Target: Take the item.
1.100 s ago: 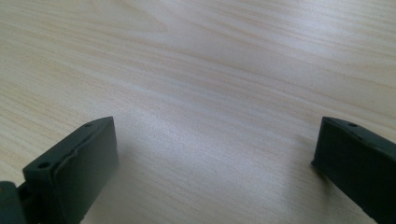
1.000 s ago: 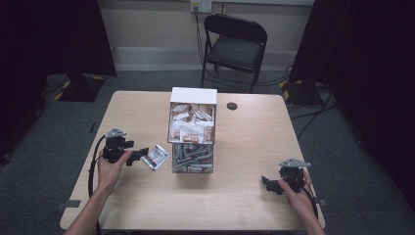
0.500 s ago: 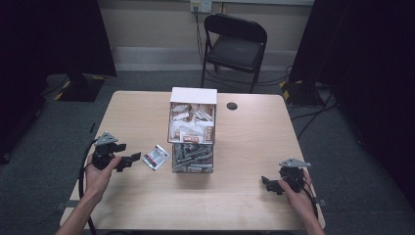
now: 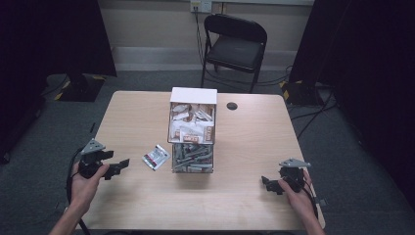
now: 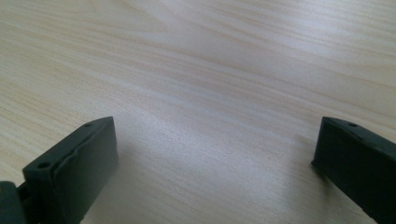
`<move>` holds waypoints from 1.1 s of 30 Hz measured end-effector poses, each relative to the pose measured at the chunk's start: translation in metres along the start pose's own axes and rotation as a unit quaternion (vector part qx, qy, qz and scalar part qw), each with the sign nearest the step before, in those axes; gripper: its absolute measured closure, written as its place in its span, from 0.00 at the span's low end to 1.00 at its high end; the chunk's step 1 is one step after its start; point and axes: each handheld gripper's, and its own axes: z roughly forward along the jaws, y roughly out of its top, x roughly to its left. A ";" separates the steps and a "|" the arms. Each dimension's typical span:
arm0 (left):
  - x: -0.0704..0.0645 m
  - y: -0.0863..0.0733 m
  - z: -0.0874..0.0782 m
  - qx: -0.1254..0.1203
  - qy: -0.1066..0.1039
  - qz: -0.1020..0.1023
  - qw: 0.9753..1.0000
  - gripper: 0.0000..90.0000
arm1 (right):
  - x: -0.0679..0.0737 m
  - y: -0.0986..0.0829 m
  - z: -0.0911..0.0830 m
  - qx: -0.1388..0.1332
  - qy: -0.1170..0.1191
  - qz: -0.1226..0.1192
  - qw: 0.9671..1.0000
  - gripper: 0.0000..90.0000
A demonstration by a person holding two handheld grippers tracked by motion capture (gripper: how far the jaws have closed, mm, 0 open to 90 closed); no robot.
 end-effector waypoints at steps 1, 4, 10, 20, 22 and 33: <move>0.000 -0.003 -0.001 0.000 0.003 -0.003 1.000 0.26 | 0.000 0.000 0.000 0.000 0.000 -0.001 1.000 0.00; 0.001 -0.010 -0.005 -0.003 0.010 -0.005 1.000 0.26 | 0.000 0.000 0.000 0.000 0.000 0.000 1.000 0.00; 0.001 -0.023 -0.009 0.001 0.030 -0.018 0.999 0.26 | 0.000 0.000 0.000 0.000 0.000 0.000 1.000 0.00; 0.003 -0.047 0.006 0.046 0.052 -0.017 0.997 0.26 | 0.000 0.000 0.000 0.000 0.000 0.000 1.000 0.00; 0.004 -0.051 0.008 0.057 0.048 -0.020 0.997 0.26 | 0.000 0.000 0.000 0.000 0.000 0.000 1.000 0.00; 0.003 -0.063 0.012 0.045 0.067 0.009 0.997 0.19 | 0.000 0.000 0.000 0.000 0.000 0.000 1.000 0.00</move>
